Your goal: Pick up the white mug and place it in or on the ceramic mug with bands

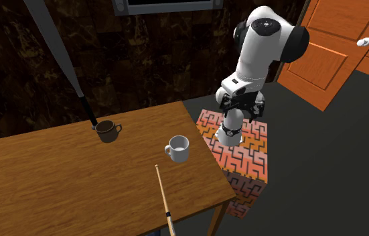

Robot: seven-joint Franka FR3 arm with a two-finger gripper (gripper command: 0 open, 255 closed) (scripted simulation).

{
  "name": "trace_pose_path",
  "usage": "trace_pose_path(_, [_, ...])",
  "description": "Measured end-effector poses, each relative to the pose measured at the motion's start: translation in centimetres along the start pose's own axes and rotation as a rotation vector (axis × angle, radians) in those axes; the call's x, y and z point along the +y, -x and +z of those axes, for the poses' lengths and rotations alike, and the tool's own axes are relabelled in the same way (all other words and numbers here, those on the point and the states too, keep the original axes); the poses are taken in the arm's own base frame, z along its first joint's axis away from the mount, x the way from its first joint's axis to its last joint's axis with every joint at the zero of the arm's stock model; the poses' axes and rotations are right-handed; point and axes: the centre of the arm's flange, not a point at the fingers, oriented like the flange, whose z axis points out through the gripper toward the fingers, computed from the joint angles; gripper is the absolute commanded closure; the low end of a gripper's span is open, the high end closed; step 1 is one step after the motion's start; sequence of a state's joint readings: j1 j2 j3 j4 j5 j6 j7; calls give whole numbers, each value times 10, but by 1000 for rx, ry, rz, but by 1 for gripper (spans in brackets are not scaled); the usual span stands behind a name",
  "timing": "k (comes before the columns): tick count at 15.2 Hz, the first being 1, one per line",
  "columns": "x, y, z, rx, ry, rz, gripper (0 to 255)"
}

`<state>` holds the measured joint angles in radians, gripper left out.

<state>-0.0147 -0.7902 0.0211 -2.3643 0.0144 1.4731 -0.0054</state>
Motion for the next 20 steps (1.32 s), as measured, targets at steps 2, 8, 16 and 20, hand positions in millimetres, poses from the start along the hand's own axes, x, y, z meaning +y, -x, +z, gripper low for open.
trace_pose_path(2, [4, 0, 2, 1, 0, -2, 0])
trace_pose_path(8, [55, -9, 56, 13, 5, -31, 0])
trace_pose_path(16, [126, -29, 126, 32, 13, -75, 0])
trace_pose_path(20, [160, -41, 164, 42, 16, -97, 0])
